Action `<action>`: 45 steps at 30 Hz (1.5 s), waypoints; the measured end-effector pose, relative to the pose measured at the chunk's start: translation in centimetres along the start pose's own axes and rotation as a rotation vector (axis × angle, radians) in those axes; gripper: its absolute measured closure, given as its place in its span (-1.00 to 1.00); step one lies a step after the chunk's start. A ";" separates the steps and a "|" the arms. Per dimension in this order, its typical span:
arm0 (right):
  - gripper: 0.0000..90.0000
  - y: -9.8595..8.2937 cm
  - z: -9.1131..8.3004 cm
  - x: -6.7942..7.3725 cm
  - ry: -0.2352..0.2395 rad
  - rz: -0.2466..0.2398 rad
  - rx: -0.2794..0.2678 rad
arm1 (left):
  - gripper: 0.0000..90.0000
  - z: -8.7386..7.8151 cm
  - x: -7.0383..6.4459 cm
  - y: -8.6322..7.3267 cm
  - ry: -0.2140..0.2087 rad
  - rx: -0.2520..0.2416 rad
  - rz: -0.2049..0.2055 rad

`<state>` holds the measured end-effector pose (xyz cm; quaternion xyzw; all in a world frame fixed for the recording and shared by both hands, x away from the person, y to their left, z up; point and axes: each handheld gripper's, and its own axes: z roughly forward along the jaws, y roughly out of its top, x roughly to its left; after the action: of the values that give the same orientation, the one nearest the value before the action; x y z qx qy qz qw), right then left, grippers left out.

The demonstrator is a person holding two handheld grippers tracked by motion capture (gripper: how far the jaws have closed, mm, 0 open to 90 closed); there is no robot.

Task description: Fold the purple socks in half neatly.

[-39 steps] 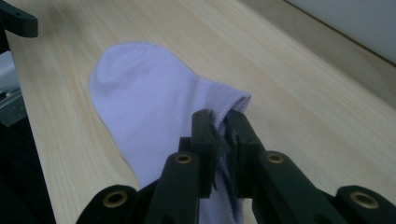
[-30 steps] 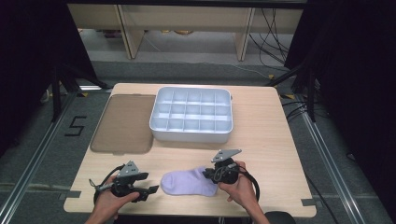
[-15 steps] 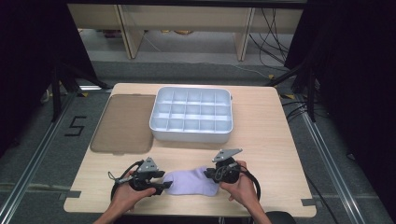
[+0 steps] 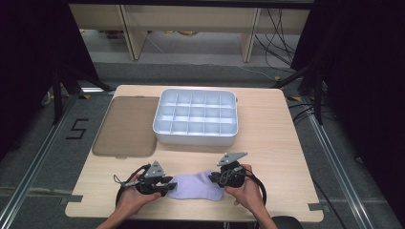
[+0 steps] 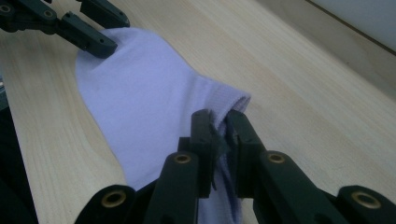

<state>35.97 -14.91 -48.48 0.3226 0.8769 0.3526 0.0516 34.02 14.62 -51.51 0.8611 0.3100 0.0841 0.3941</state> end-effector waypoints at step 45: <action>0.93 1.2 4.2 4.8 0.121 -0.185 0.083 | 0.85 -3.6 -1.4 1.6 -0.070 -0.077 0.015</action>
<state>34.15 -8.95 -50.15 0.2203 0.9183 0.3284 0.0175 32.21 15.22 -47.73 0.8499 0.2862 0.0687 0.4371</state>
